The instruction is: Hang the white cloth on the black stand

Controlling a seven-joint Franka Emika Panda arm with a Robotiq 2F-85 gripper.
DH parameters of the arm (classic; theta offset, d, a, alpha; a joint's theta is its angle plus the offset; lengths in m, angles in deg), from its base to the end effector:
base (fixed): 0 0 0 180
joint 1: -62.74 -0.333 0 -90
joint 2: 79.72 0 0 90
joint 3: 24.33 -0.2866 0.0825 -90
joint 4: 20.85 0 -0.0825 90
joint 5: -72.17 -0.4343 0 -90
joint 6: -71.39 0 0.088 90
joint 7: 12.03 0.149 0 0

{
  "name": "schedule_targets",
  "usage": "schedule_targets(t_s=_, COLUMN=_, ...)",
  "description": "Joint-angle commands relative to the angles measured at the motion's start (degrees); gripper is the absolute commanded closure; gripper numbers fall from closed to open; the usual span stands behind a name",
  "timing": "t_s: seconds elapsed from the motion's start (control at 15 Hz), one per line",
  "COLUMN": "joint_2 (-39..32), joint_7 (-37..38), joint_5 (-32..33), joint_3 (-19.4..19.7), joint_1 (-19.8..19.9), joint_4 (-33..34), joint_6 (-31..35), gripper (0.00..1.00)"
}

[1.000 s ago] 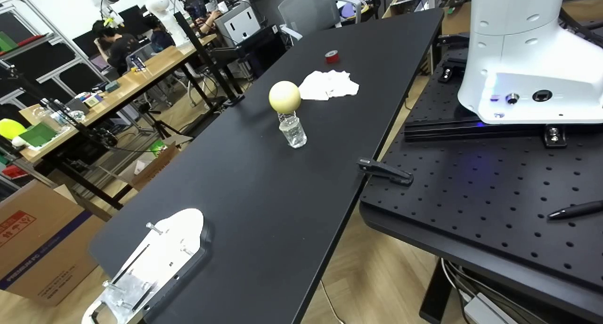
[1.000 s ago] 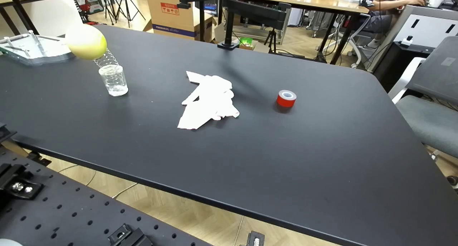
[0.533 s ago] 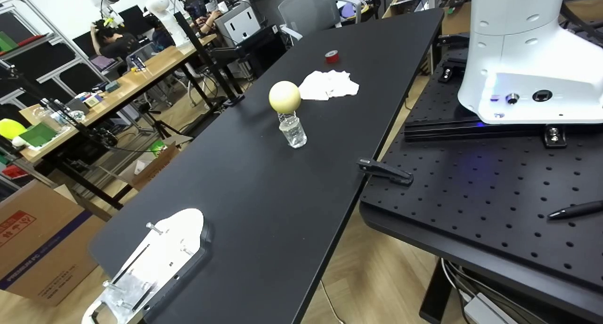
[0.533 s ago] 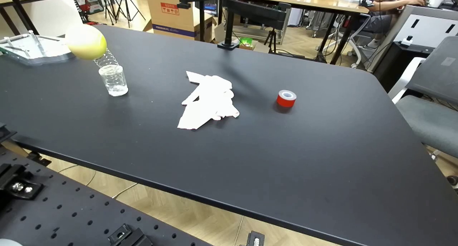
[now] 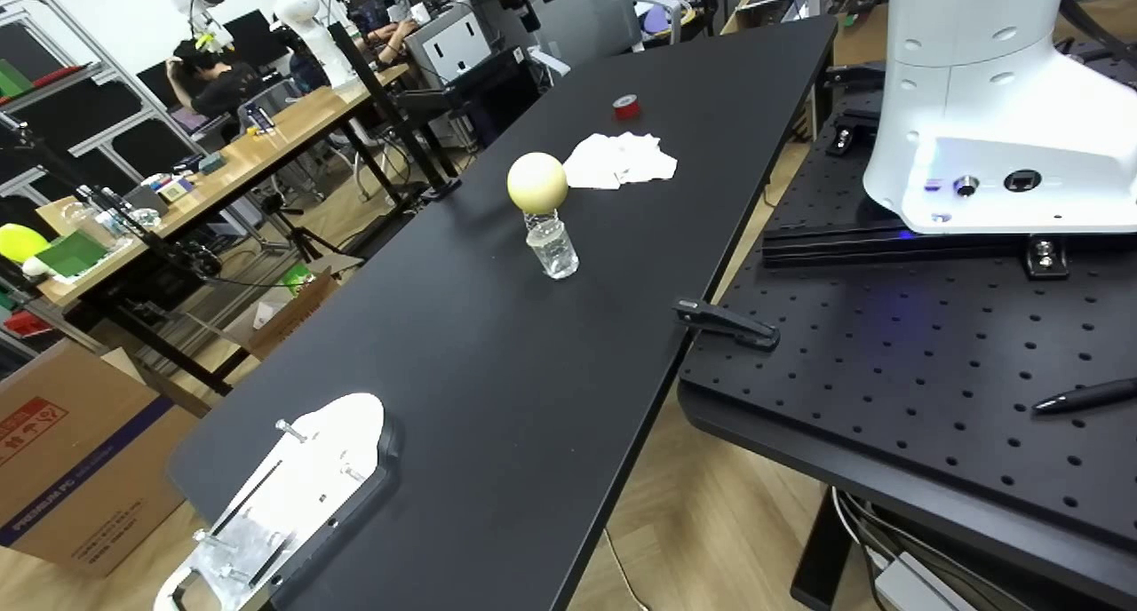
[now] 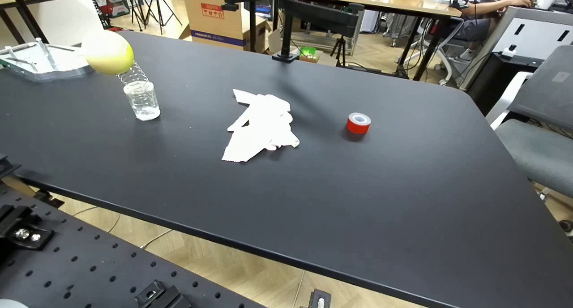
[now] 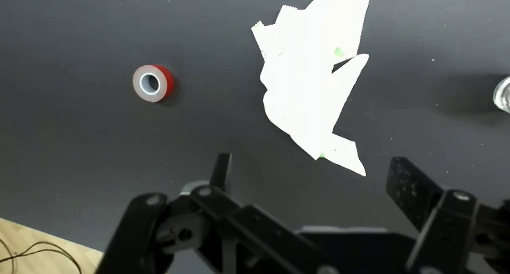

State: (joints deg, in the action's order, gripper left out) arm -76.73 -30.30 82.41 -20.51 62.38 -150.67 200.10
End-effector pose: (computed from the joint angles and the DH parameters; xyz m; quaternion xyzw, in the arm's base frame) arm 0.5563 -0.0443 0.2839 0.9806 0.1826 0.0031 0.0707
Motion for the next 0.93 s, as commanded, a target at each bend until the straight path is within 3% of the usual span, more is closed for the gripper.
schedule_targets(t_s=0.0, joint_2=-1.5, joint_7=-1.85, joint_5=1.15, joint_3=-0.31, joint_1=1.07, joint_4=0.22, joint_6=-0.06, gripper=0.0)
schedule_targets(t_s=0.2, joint_2=-3.9, joint_7=-3.19, joint_5=2.13, joint_3=0.15, joint_1=1.94, joint_4=-0.75, joint_6=4.01, gripper=0.0)
schedule_targets(t_s=0.53, joint_2=-11.61, joint_7=0.03, joint_5=9.41, joint_3=0.86, joint_1=3.5, joint_4=-0.97, joint_6=11.48, gripper=0.0)
schedule_targets(t_s=0.87, joint_2=-19.21, joint_7=-0.33, joint_5=12.01, joint_3=-0.3, joint_1=2.52, joint_4=0.11, joint_6=13.61, gripper=0.0)
